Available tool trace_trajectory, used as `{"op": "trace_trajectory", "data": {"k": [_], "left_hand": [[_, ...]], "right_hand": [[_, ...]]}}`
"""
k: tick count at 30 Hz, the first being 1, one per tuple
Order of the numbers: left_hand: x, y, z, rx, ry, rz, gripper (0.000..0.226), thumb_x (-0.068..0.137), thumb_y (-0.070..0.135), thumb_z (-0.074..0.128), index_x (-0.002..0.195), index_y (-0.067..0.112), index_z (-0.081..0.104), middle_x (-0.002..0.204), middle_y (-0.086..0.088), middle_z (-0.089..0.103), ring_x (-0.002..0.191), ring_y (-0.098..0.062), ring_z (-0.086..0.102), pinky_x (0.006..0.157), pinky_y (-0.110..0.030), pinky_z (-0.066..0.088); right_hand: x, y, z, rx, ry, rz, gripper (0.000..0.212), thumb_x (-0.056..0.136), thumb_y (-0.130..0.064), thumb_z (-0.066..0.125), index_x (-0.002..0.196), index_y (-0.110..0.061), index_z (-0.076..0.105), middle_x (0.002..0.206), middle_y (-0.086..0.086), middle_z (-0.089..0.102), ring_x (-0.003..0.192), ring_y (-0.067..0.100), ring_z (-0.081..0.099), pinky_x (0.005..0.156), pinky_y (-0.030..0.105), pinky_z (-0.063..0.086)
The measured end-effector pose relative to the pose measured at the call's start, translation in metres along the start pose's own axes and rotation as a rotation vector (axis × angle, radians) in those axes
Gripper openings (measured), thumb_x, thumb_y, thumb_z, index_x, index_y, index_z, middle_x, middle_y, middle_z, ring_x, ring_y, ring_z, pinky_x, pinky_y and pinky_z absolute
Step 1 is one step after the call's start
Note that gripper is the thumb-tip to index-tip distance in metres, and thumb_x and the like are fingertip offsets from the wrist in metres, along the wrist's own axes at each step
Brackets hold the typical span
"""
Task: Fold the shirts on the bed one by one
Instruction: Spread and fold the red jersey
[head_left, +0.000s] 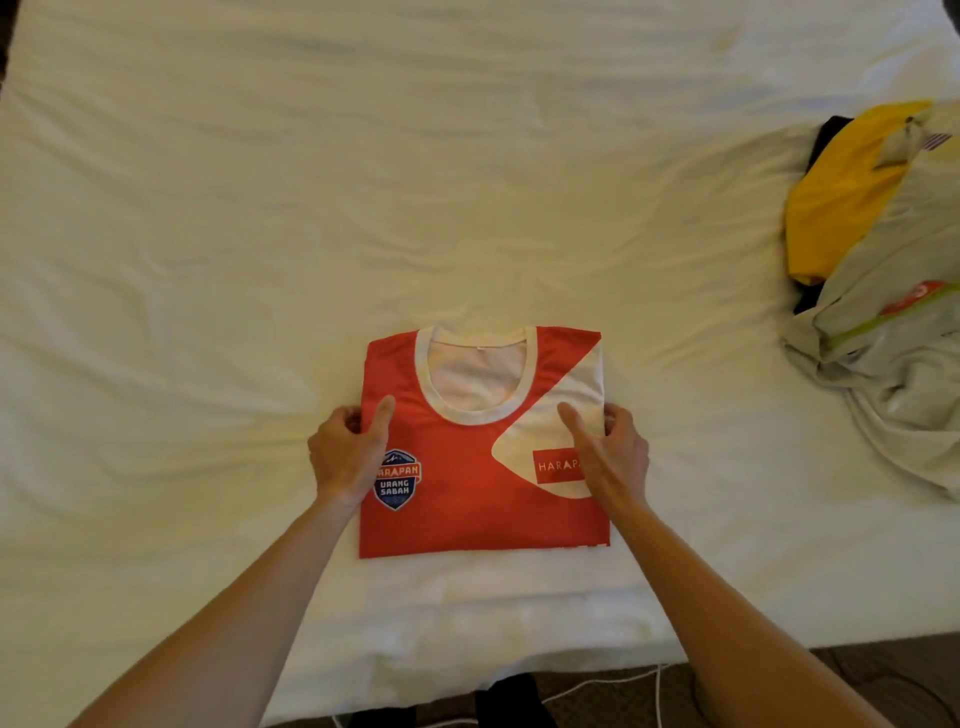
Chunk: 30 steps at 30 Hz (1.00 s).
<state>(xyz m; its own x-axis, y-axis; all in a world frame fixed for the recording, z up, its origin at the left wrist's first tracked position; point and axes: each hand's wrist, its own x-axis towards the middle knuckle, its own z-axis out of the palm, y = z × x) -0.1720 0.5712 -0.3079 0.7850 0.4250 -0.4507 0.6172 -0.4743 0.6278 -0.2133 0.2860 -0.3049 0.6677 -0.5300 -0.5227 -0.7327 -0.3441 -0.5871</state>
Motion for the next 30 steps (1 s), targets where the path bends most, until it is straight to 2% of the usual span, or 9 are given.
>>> {"op": "trace_trajectory", "data": {"k": [3, 5, 7, 10, 14, 17, 22, 26, 30], "left_hand": [[0.009, 0.003, -0.004, -0.102, -0.187, -0.037, 0.048, 0.08, 0.065, 0.07, 0.081, 0.017, 0.072, 0.077, 0.001, 0.074, 0.077, -0.02, 0.07, 0.067, -0.038, 0.055], [0.014, 0.0, -0.002, -0.203, -0.337, -0.076, 0.044, 0.079, 0.06, 0.074, 0.096, 0.02, 0.075, 0.088, 0.002, 0.077, 0.083, -0.019, 0.074, 0.079, -0.043, 0.06], [0.015, -0.003, 0.003, -0.256, -0.429, -0.071, 0.046, 0.081, 0.056, 0.073, 0.112, 0.022, 0.07, 0.099, 0.0, 0.077, 0.088, -0.02, 0.074, 0.085, -0.047, 0.06], [0.01, -0.005, 0.011, -0.257, -0.402, 0.023, 0.034, 0.094, 0.047, 0.062, 0.114, 0.02, 0.065, 0.101, -0.005, 0.075, 0.09, -0.024, 0.073, 0.087, -0.05, 0.058], [0.0, 0.006, 0.006, -0.294, -0.377, 0.04, 0.024, 0.102, 0.041, 0.05, 0.104, 0.022, 0.065, 0.096, -0.008, 0.075, 0.087, -0.027, 0.072, 0.084, -0.048, 0.059], [-0.007, 0.028, -0.015, -0.301, -0.375, 0.044, 0.026, 0.101, 0.044, 0.05, 0.104, 0.023, 0.065, 0.093, -0.009, 0.075, 0.083, -0.027, 0.073, 0.081, -0.047, 0.06], [-0.023, 0.125, -0.091, -0.31, -0.344, 0.166, 0.026, 0.101, 0.042, 0.052, 0.101, 0.021, 0.068, 0.091, -0.009, 0.075, 0.084, -0.029, 0.073, 0.08, -0.048, 0.06], [-0.05, 0.243, -0.185, -0.342, -0.296, 0.314, 0.025, 0.102, 0.039, 0.052, 0.103, 0.02, 0.068, 0.095, -0.011, 0.075, 0.086, -0.03, 0.073, 0.079, -0.045, 0.059], [-0.092, 0.343, -0.285, -0.376, -0.258, 0.44, 0.027, 0.101, 0.041, 0.051, 0.105, 0.018, 0.066, 0.095, -0.01, 0.075, 0.085, -0.029, 0.073, 0.073, -0.038, 0.059]], "right_hand": [[0.011, -0.009, -0.004, 0.054, -0.166, 0.073, 0.075, 0.059, -0.084, 0.062, 0.105, -0.024, 0.066, 0.094, -0.006, 0.071, 0.085, 0.016, 0.068, 0.073, 0.034, 0.056], [0.019, -0.006, -0.006, 0.114, -0.278, 0.094, 0.063, 0.062, -0.076, 0.07, 0.102, -0.027, 0.069, 0.086, -0.006, 0.076, 0.077, 0.016, 0.073, 0.064, 0.03, 0.058], [0.024, 0.001, -0.009, 0.163, -0.375, 0.066, 0.05, 0.071, -0.062, 0.076, 0.108, -0.029, 0.067, 0.092, -0.006, 0.077, 0.078, 0.013, 0.074, 0.062, 0.027, 0.057], [0.024, 0.008, -0.006, 0.117, -0.405, -0.038, 0.043, 0.084, -0.045, 0.073, 0.121, -0.031, 0.057, 0.106, -0.007, 0.071, 0.09, 0.012, 0.07, 0.069, 0.026, 0.057], [0.013, 0.003, -0.005, 0.125, -0.323, -0.116, 0.041, 0.098, -0.036, 0.058, 0.135, -0.02, 0.052, 0.115, 0.001, 0.068, 0.098, 0.018, 0.068, 0.082, 0.038, 0.059], [-0.001, -0.021, -0.021, 0.159, -0.295, -0.142, 0.035, 0.101, -0.034, 0.053, 0.133, -0.02, 0.052, 0.112, 0.002, 0.069, 0.094, 0.017, 0.069, 0.076, 0.034, 0.06], [-0.033, -0.123, -0.086, 0.193, -0.252, -0.251, 0.03, 0.103, -0.028, 0.05, 0.131, -0.019, 0.055, 0.109, 0.004, 0.069, 0.093, 0.02, 0.068, 0.08, 0.042, 0.06], [-0.079, -0.245, -0.169, 0.285, -0.229, -0.365, 0.028, 0.103, -0.03, 0.049, 0.129, -0.02, 0.054, 0.102, 0.0, 0.069, 0.088, 0.017, 0.068, 0.064, 0.026, 0.057], [-0.142, -0.356, -0.257, 0.333, -0.199, -0.559, 0.025, 0.103, -0.024, 0.051, 0.126, -0.019, 0.056, 0.098, 0.001, 0.07, 0.076, 0.013, 0.07, 0.054, 0.02, 0.054]]}}
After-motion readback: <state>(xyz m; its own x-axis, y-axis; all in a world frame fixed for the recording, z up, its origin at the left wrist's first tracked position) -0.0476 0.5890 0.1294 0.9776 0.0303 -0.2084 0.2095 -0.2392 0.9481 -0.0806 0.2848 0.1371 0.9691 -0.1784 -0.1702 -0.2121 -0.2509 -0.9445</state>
